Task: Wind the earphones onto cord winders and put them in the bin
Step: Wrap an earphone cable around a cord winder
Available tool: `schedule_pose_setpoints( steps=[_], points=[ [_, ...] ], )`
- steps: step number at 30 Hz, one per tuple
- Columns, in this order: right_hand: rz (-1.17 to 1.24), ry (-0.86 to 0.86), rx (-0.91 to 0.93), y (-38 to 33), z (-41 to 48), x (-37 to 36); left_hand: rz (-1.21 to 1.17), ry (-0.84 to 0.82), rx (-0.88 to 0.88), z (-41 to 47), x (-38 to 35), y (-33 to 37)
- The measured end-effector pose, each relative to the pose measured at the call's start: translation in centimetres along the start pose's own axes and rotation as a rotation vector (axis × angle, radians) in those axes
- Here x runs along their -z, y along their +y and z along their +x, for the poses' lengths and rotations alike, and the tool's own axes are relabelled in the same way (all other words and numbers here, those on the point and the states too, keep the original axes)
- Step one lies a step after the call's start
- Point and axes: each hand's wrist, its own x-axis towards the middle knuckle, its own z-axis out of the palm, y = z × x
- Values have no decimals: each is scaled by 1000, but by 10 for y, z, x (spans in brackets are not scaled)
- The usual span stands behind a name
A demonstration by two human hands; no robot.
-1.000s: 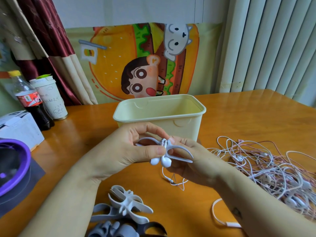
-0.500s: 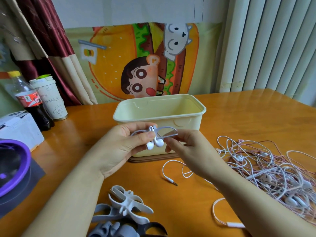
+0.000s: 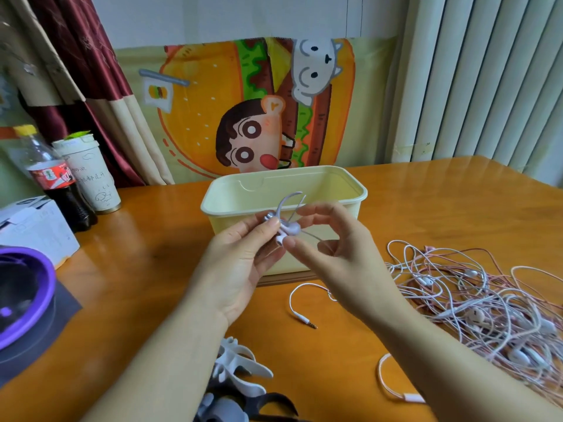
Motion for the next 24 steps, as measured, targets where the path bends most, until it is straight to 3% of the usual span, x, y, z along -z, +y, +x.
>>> schedule_pose_setpoints(
  steps=[7, 11, 20, 24],
  points=[
    [-213, 59, 181, 4, 2, 3, -43, 31, -1, -9, -12, -6],
    [-254, 56, 201, 4, 4, 10, 65, 13, 1, -10, -11, -6],
    [-448, 74, 510, 5, 5, 12, 237, -72, -78, -7, 2, 9],
    [-446, 59, 547, 10, 7, 13, 266, -108, -60, -5, 6, 12]
  ],
)
